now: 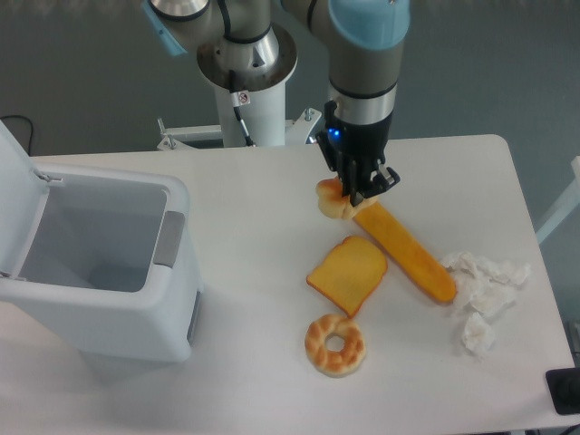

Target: Pick up the round bread

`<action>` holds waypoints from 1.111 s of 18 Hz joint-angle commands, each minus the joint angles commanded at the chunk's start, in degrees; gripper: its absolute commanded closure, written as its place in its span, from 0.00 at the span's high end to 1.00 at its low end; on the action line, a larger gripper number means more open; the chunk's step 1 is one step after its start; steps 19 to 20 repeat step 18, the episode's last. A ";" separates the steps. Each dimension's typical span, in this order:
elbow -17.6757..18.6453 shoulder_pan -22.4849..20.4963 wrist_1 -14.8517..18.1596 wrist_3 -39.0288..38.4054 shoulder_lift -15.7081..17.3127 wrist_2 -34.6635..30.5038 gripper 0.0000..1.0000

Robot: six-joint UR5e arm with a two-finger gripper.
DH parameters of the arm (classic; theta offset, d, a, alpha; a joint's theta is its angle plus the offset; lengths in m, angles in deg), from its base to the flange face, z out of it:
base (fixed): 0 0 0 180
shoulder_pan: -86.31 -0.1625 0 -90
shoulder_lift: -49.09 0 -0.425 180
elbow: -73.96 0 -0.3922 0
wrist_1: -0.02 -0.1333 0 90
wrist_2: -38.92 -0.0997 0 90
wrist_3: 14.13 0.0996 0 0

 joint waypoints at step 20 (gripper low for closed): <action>0.53 -0.26 0.18 -0.18 0.35 1.58 0.21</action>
